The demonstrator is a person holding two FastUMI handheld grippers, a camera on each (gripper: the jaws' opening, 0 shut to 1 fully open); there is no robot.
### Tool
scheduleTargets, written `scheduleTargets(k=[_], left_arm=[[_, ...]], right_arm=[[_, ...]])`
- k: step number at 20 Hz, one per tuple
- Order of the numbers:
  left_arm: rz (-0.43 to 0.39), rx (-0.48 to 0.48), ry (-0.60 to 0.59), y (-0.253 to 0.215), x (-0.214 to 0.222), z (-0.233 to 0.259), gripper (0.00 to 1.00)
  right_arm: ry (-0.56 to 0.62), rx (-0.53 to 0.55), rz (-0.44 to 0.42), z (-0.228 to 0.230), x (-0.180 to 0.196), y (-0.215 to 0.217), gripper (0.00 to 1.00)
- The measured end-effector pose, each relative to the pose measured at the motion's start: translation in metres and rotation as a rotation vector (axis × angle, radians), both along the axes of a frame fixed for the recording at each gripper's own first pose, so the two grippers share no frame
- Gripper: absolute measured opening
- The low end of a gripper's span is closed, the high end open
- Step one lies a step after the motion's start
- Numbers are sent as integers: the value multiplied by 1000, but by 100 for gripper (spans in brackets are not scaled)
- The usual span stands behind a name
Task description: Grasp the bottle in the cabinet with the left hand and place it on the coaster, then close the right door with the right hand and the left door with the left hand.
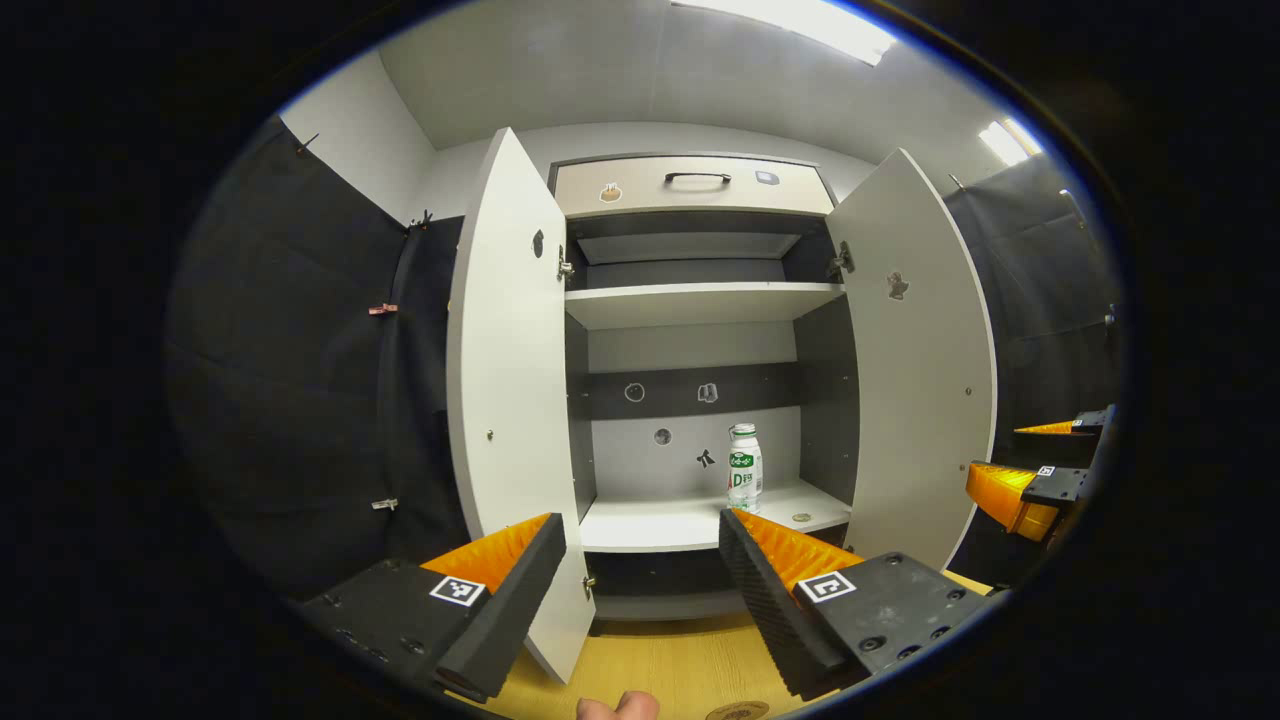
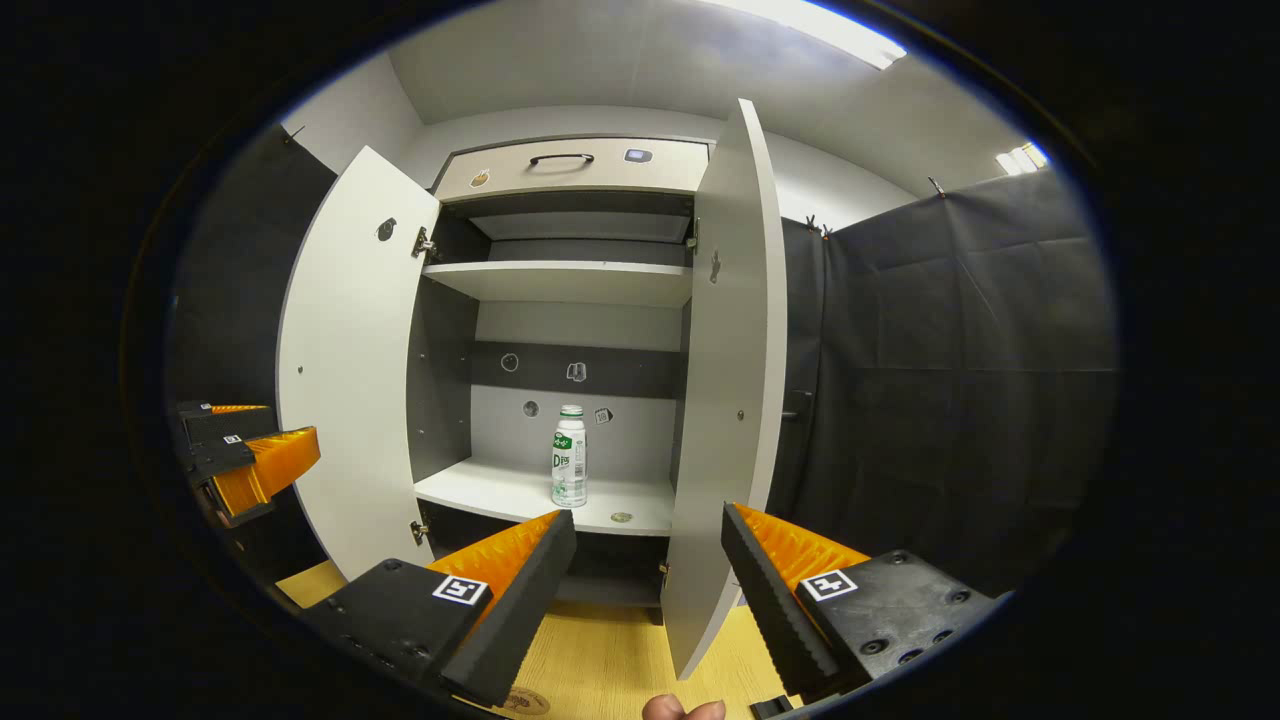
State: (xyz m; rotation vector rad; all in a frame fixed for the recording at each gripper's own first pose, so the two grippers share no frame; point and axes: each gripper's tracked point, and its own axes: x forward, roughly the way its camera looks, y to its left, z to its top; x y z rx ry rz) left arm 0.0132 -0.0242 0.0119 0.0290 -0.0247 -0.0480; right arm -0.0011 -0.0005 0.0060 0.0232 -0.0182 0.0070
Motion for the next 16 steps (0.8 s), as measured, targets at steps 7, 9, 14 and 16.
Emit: scheduleTargets(k=[7, 9, 14, 16], left_arm=[[-91, -40, -22, -49, 44, 8, 98], [-123, -61, -29, -66, 64, 9, 98], [-187, -104, -30, -99, 121, 2, 98], [-191, -107, -21, -108, 148, -1, 98]], right_arm=[[-8, -8, -49, 2, -6, -35, 97], [-12, -10, -76, 2, -7, -50, 97], [1, -17, -131, -5, -8, -85, 97], [-1, -19, -155, -5, -6, -98, 97]])
